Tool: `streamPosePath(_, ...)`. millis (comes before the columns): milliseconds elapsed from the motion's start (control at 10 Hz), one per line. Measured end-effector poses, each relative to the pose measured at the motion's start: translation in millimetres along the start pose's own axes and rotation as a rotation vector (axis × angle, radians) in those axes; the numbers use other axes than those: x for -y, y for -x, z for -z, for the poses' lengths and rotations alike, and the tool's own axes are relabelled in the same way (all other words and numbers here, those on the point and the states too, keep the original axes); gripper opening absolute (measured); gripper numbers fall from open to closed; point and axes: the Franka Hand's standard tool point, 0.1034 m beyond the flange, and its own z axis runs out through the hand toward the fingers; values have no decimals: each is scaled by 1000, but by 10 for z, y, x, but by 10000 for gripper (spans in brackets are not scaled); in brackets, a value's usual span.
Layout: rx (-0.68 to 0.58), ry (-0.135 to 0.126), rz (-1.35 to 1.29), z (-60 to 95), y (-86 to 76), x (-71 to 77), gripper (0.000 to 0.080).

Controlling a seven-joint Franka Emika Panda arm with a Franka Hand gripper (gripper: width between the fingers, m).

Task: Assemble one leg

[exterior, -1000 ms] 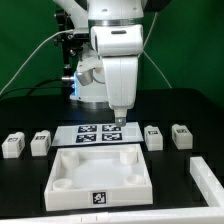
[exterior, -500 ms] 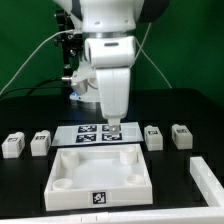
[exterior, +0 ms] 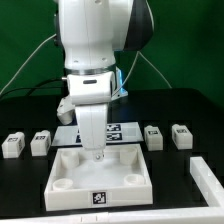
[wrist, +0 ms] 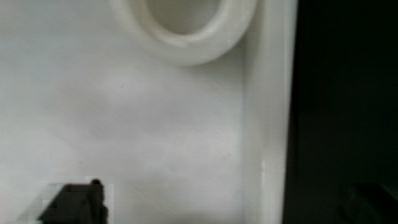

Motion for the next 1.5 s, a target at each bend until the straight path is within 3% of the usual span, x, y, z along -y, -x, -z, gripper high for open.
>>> streamPosePath(200, 0, 2, -1, -1, -1, -1, 650)
streamPosePath(300, 0, 2, -1, -2, 0, -1, 525)
streamPosePath(400, 0, 2, -1, -2, 0, 0, 525)
streamPosePath(500, 0, 2, -1, -3, 0, 1, 349)
streamPosePath(600, 0, 2, -1, -3, 0, 1, 349)
streamPosePath(700, 0, 2, -1, -3, 0, 1, 148)
streamPosePath(800, 0, 2, -1, -3, 1, 0, 54)
streamPosePath(1500, 0, 2, -1, -3, 1, 0, 54)
